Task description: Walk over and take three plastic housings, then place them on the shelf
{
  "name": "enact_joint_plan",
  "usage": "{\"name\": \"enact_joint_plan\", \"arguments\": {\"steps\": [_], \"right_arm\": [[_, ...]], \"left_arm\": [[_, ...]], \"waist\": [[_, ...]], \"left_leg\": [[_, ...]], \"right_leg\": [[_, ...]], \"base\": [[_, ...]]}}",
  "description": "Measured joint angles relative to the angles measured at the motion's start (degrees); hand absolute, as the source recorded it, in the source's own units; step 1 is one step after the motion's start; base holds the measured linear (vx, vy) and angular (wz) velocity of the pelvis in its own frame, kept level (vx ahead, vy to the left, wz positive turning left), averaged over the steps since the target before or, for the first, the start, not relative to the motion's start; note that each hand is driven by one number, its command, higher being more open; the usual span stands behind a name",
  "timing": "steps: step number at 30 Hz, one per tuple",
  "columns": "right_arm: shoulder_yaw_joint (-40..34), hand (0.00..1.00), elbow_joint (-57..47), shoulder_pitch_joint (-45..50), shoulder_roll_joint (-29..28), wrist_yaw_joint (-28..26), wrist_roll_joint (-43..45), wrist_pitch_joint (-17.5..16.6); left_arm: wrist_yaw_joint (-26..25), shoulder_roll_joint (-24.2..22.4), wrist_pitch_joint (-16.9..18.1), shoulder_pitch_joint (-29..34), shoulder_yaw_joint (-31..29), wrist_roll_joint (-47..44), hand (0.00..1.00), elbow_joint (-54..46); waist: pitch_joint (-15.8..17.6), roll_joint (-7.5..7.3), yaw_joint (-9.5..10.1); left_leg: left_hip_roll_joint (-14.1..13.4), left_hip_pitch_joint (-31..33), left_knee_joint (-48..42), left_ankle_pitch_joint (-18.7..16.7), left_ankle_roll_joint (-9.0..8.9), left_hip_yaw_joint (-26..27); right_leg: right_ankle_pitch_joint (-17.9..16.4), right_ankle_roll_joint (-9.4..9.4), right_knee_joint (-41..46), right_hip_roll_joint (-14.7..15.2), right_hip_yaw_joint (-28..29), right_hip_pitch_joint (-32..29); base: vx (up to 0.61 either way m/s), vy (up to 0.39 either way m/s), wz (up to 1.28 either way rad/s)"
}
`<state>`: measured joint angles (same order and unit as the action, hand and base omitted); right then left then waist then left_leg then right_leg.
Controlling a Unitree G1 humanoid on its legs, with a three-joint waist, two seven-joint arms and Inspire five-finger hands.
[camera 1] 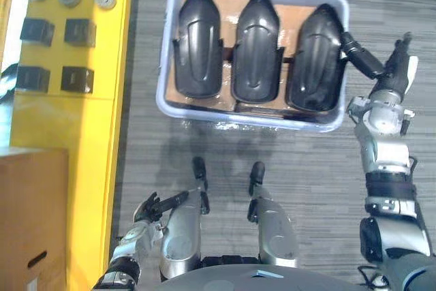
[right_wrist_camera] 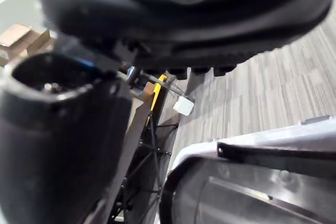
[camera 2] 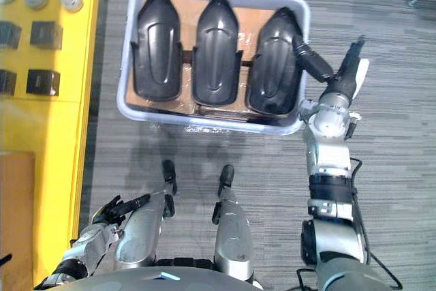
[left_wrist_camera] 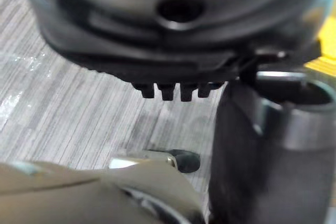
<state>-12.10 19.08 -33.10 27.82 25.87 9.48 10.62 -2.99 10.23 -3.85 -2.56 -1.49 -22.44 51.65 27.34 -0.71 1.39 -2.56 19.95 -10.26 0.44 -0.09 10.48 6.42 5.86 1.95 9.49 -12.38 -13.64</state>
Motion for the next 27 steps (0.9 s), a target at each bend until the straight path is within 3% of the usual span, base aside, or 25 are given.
{"name": "enact_joint_plan", "arguments": {"steps": [4,11,14,15,16,17,20,23,27], "right_arm": [[0.70,1.00,5.21,-3.03,2.10,0.22,0.07,-0.01],[3.83,1.00,14.60,-6.82,6.26,-3.65,-0.20,1.61],[3.84,1.00,17.95,-7.86,6.62,-4.23,-0.33,3.76],[6.07,1.00,25.35,-10.39,10.05,-4.29,-2.53,7.79],[6.06,1.00,25.82,-11.18,10.85,-4.38,-3.45,8.25],[6.07,0.00,25.85,-11.72,11.25,-4.44,-5.52,8.68],[7.10,0.00,28.76,-13.83,12.08,-4.63,-7.03,8.80],[11.23,0.00,36.52,-18.93,16.75,-7.73,-11.58,10.27],[13.40,0.00,36.93,-22.34,20.10,-9.06,-17.49,10.56]], "left_arm": [[-0.06,-0.06,0.00,-1.62,0.43,-0.17,1.00,0.01],[0.57,-0.35,0.06,-2.83,1.91,-5.13,1.00,0.01],[0.85,-0.63,0.14,-3.23,2.46,-6.42,1.00,0.01],[-0.22,-0.90,3.89,-3.55,5.03,-12.08,1.00,0.27],[-0.31,-1.18,3.92,-3.57,5.24,-13.77,1.00,0.26],[-0.42,-1.40,3.92,-3.56,5.27,-14.95,1.00,0.27],[-0.56,-1.45,4.06,-3.56,5.62,-15.48,1.00,0.28],[-0.26,-2.74,4.87,-3.44,6.46,-15.72,1.00,0.17],[0.70,-3.07,4.86,-2.72,6.86,-16.09,1.00,0.17]], "waist": [[0.23,0.32,0.18],[1.53,2.16,0.66],[1.77,2.93,0.71],[2.33,4.09,1.73],[2.56,4.55,1.74],[2.67,4.82,1.76],[2.68,5.04,2.25],[2.77,7.23,3.05],[2.91,8.50,3.43]], "left_leg": [[0.41,3.17,-2.89,-0.63,0.79,-1.37],[0.74,6.01,-4.81,-0.89,0.90,-2.65],[0.55,7.35,-5.78,-0.80,0.99,-3.31],[0.26,8.20,-6.77,-0.33,1.58,-3.72],[0.26,8.40,-6.93,-0.30,1.60,-3.81],[0.25,8.60,-6.94,-0.24,1.61,-3.84],[0.24,8.70,-6.43,0.27,1.55,-3.88],[0.97,8.48,-4.33,1.77,1.58,-4.74],[1.42,8.01,-1.31,4.03,1.42,-5.68]], "right_leg": [[0.09,0.04,1.08,0.57,-0.62,-1.65],[-0.02,-0.11,1.12,0.84,-1.98,-2.87],[-0.30,-0.51,1.40,0.60,-2.71,-3.52],[-0.72,-1.07,2.86,0.49,-3.11,-4.34],[-0.73,-1.08,2.87,0.48,-3.18,-4.41],[-0.73,-1.08,2.87,0.47,-3.19,-4.61],[-0.72,-1.06,2.98,0.47,-3.35,-4.98],[-0.75,-1.06,3.05,1.05,-4.76,-5.13],[-0.76,-1.08,3.01,1.26,-6.06,-5.36]], "base": [[-0.07,0.066,0.16],[-0.07,0.024,0.09],[-0.08,-0.002,0.06],[-0.10,0.013,0.09],[-0.09,0.024,0.07],[-0.04,0.018,0.00],[-0.02,0.005,0.01],[-0.01,0.012,0.17],[-0.02,0.011,0.19]]}}
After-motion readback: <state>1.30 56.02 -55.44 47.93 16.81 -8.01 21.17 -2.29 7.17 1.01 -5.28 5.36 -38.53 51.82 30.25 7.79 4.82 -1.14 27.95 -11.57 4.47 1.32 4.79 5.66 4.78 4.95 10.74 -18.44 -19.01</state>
